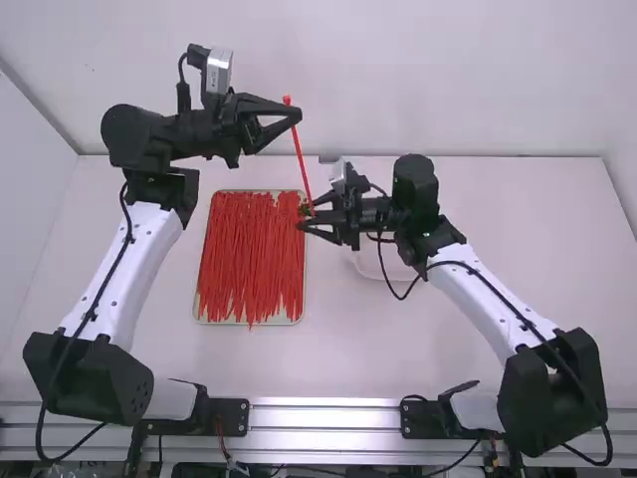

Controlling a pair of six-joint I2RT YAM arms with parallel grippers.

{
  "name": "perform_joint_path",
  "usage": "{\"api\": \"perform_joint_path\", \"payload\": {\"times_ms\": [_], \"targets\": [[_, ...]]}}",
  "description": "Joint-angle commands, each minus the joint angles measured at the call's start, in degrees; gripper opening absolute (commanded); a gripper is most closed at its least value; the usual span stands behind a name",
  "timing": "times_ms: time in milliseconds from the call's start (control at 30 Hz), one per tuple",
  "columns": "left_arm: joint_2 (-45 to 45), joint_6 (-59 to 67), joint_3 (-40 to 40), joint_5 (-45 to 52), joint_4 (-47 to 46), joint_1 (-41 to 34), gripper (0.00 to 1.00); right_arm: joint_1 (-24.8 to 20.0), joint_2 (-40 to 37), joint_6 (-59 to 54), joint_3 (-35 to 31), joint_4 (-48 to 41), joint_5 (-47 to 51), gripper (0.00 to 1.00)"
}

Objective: Fasten the cable tie

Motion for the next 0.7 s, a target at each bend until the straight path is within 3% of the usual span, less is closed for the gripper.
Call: {"api": "perform_joint_path", "payload": {"times_ms": [0,233,300,400,467,667], "targets": [[-0.3,-1.0,1.3,-0.8,0.5,0.7,0.01,0.0,0.4,0.0,0.8,0.1,-0.3,0.03],[-0.3,-1.2,1.3,-0.8,0.4,0.7,0.02,-0.8,0.4,0.1,0.5,-0.2,-0.5,0.00],[-0.3,-1.2,1.3,-0.8,0.2,0.9,0.19,-0.6,0.4,0.2,0.5,-0.2,-0.5,0.00],[-0.3,0.0,1.3,-0.7,0.3,0.7,0.72,-1.5,0.4,0.3,0.5,-0.2,-0.5,0.00],[-0.3,-0.1,1.3,-0.5,0.2,1.1,1.00,-1.9,0.4,0.4,0.5,0.0,-0.5,0.00],[-0.3,0.5,1.3,1.2,-3.1,4.8,0.99,-5.1,0.4,0.8,0.5,0.0,-2.2,0.00]]}}
